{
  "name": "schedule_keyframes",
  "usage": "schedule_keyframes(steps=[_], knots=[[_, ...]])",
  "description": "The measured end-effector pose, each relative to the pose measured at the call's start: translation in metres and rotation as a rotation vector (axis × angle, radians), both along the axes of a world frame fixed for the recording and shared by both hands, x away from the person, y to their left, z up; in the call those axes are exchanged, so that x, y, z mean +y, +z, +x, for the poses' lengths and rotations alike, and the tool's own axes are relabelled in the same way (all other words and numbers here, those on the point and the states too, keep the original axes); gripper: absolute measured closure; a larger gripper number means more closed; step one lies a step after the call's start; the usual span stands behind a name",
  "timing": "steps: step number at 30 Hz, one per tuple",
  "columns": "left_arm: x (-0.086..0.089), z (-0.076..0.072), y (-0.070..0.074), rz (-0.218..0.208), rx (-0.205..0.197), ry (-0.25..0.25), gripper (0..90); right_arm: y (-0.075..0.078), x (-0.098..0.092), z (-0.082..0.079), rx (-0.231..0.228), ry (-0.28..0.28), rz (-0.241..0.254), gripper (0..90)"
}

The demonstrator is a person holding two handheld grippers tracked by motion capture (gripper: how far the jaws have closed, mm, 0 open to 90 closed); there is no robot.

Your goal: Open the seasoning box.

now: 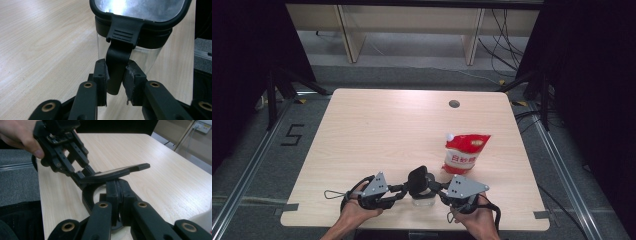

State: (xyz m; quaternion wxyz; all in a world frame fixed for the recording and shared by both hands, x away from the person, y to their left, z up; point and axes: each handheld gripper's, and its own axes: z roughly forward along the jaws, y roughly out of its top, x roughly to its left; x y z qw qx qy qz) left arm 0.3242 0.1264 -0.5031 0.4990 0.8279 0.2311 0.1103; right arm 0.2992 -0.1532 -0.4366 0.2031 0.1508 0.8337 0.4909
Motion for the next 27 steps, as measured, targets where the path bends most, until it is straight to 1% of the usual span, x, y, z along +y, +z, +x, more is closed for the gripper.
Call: schedule_keyframes(steps=[1, 2, 5, 6, 7, 9, 10, 11, 12, 13, 14, 15, 16, 17, 20, 21, 22, 23, 24, 25, 26, 27], knots=[[0.000, 0.000, 0.000, 0.000, 0.000, 0.000, 72.4, 0.001, 0.001, 0.001, -0.019, 0.003, -0.002, 88.7], [0.001, 0.002, 0.000, 0.018, -0.008, -0.007, 72.5, 0.002, 0.003, 0.000, 0.001, 0.005, -0.003, 88.7], [0.000, 0.002, 0.000, 0.020, -0.011, -0.008, 72.7, 0.005, 0.007, 0.000, -0.009, 0.010, 0.002, 88.7], [0.000, 0.001, 0.000, 0.010, -0.017, -0.014, 72.7, 0.007, 0.010, 0.000, -0.007, 0.011, 0.012, 88.7], [0.000, 0.001, 0.000, 0.013, -0.013, -0.017, 72.8, 0.008, 0.012, 0.001, -0.012, 0.014, 0.012, 88.7], [-0.001, 0.001, 0.000, 0.016, -0.009, -0.010, 72.9, 0.011, 0.018, 0.001, -0.018, 0.026, 0.012, 88.7], [-0.001, 0.000, 0.000, 0.016, -0.010, -0.007, 72.9, 0.013, 0.021, 0.001, -0.028, 0.032, 0.011, 88.7], [-0.001, 0.000, 0.000, 0.016, -0.010, -0.007, 72.9, 0.013, 0.021, 0.001, -0.028, 0.032, 0.011, 88.7], [-0.001, 0.000, 0.000, 0.019, -0.020, -0.005, 72.9, 0.014, 0.025, 0.000, -0.027, 0.035, 0.009, 88.7], [-0.001, 0.000, 0.000, 0.019, -0.019, -0.005, 73.0, 0.015, 0.028, 0.000, -0.023, 0.037, 0.010, 88.7], [-0.001, 0.000, 0.000, 0.020, -0.018, -0.005, 73.0, 0.016, 0.031, 0.001, -0.029, 0.045, 0.005, 88.7], [-0.001, 0.000, 0.000, 0.021, -0.019, -0.006, 73.0, 0.017, 0.036, 0.001, -0.022, 0.055, 0.010, 88.7], [-0.001, -0.001, 0.000, 0.012, -0.015, -0.005, 73.0, 0.017, 0.038, 0.002, -0.026, 0.055, 0.019, 88.7], [-0.001, -0.001, 0.000, 0.016, -0.019, -0.007, 73.0, 0.017, 0.039, 0.002, -0.010, 0.068, 0.024, 88.7], [-0.001, 0.000, 0.000, 0.021, -0.024, -0.009, 73.0, 0.017, 0.043, 0.003, -0.013, 0.065, 0.022, 88.7], [-0.002, -0.001, 0.000, 0.018, -0.019, -0.002, 73.0, 0.017, 0.043, 0.002, -0.003, 0.056, 0.022, 88.7], [-0.002, -0.001, 0.001, 0.026, -0.031, -0.011, 73.1, 0.017, 0.045, 0.003, -0.018, 0.069, 0.020, 88.7], [-0.001, 0.000, 0.001, 0.037, -0.035, -0.011, 73.1, 0.017, 0.047, 0.004, -0.022, 0.071, 0.022, 88.7], [-0.002, -0.001, 0.001, 0.031, -0.024, 0.001, 73.1, 0.017, 0.048, 0.004, -0.009, 0.070, 0.021, 88.7], [-0.002, -0.001, 0.001, 0.034, -0.027, 0.001, 73.1, 0.017, 0.049, 0.005, -0.016, 0.072, 0.021, 88.7], [-0.002, -0.001, 0.001, 0.039, -0.027, -0.002, 73.2, 0.017, 0.050, 0.005, -0.008, 0.073, 0.021, 88.7], [-0.002, -0.002, 0.001, 0.030, -0.024, 0.002, 73.2, 0.017, 0.051, 0.006, -0.010, 0.072, 0.022, 88.7]])
